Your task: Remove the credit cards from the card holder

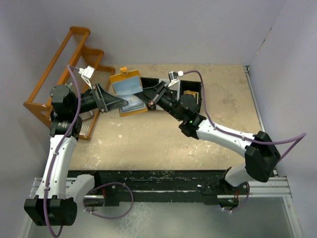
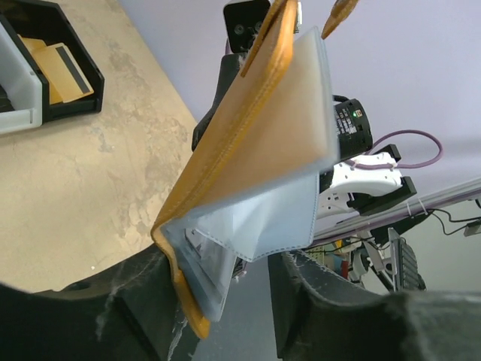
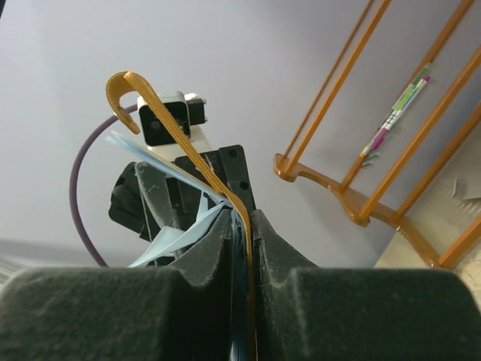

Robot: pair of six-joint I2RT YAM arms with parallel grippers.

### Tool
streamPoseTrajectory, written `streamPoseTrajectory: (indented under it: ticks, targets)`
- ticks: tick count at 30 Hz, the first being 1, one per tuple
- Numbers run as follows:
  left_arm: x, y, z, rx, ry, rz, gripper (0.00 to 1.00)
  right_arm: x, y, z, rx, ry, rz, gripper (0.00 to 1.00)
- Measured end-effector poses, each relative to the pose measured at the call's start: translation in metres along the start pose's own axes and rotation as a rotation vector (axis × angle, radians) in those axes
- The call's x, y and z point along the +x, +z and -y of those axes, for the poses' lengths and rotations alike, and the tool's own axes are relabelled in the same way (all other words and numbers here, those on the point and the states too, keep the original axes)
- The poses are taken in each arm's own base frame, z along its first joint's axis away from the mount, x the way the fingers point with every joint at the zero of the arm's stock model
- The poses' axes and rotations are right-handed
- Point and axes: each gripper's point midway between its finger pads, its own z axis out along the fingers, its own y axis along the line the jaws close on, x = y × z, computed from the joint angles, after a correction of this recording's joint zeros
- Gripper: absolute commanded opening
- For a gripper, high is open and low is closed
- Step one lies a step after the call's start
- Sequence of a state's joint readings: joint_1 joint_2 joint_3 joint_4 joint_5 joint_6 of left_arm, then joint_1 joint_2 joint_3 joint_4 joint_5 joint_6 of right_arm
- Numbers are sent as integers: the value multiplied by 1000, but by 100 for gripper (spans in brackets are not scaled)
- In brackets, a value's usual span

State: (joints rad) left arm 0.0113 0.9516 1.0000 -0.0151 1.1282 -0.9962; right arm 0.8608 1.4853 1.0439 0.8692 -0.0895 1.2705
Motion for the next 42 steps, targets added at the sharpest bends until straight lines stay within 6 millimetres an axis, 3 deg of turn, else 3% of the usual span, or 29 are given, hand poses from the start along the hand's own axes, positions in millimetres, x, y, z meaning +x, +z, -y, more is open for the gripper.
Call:
streamPoseTrajectory:
  ticks: [6,13,15,18,19,24,27,32,36,39,42]
  targets:
    - [1,0,-2,-1,16,-2,46,-3,1,3,17,-4,19,4]
    - [3,0,-7,-3,5,1,20,-4,2,-1,9,18,37,5]
    - [3,0,-6,-1,0,2,17,-2,2,-2,8,19,33,16]
    - [3,0,-5,0,-6,3,16,-2,2,-2,8,13,31,49]
    - [3,0,-5,0,-4,2,16,-1,2,0,12,9,29,54]
    - [7,-1,-5,-1,-5,-8,14,2,1,19,74,-124,-29,66]
    - [8,-1,-8,-7,-17,-14,13,-2,7,17,96,-284,-95,68]
    - [8,-1,-6,5,-18,-30,13,-4,13,10,85,-516,-180,62]
    - [11,0,-7,15,-42,-61,14,2,11,7,50,-622,-245,52]
    - [13,0,-10,21,-63,-81,18,8,12,7,20,-665,-285,37]
    - [15,0,-11,27,-92,-99,24,8,11,5,-11,-685,-299,12]
